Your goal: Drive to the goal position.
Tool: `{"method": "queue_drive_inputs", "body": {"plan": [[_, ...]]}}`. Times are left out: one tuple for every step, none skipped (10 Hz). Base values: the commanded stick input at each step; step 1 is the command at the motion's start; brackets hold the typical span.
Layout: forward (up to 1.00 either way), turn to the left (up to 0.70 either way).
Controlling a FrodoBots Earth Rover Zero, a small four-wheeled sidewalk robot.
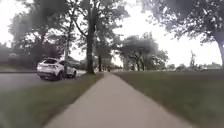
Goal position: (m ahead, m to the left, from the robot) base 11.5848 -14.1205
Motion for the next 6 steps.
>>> {"method": "queue_drive_inputs", "body": {"plan": [[1.0,0.02],[1.0,0.02],[1.0,0.02],[1.0,0.02],[1.0,0.26],[1.0,0.09]]}}
